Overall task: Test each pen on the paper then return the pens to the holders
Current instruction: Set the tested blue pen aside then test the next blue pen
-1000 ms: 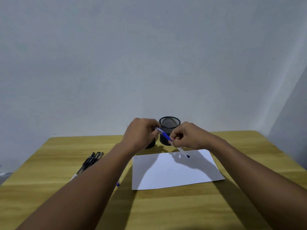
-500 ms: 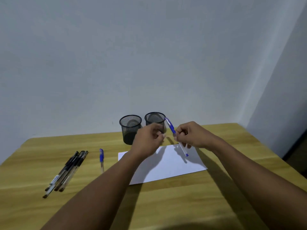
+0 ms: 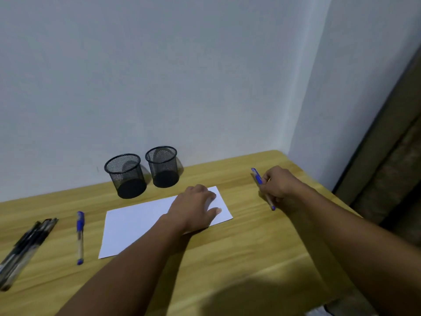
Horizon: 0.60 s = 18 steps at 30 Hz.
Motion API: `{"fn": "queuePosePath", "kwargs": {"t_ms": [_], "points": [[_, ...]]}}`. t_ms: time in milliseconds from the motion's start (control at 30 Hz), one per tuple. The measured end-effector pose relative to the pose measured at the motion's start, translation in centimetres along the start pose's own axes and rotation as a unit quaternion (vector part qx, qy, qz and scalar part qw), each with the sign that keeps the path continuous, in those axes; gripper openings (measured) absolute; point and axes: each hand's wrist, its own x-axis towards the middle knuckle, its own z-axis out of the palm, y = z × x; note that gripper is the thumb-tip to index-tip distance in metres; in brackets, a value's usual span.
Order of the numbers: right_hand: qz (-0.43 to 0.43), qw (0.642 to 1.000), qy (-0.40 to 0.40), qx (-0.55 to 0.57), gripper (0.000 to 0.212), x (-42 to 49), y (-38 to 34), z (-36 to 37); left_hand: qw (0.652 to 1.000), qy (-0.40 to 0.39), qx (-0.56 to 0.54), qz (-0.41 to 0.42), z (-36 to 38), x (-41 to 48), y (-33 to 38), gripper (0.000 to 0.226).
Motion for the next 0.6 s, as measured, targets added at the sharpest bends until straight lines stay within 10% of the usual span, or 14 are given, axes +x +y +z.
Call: {"fn": "queuePosePath", "kwargs": {"t_ms": [600], "points": [[0.002, 0.999, 0.037, -0.024, 0.019, -0.7, -1.0, 1.6, 0.998, 0.037, -0.056, -0.004, 0.3, -2.1, -1.6, 0.058]]}}
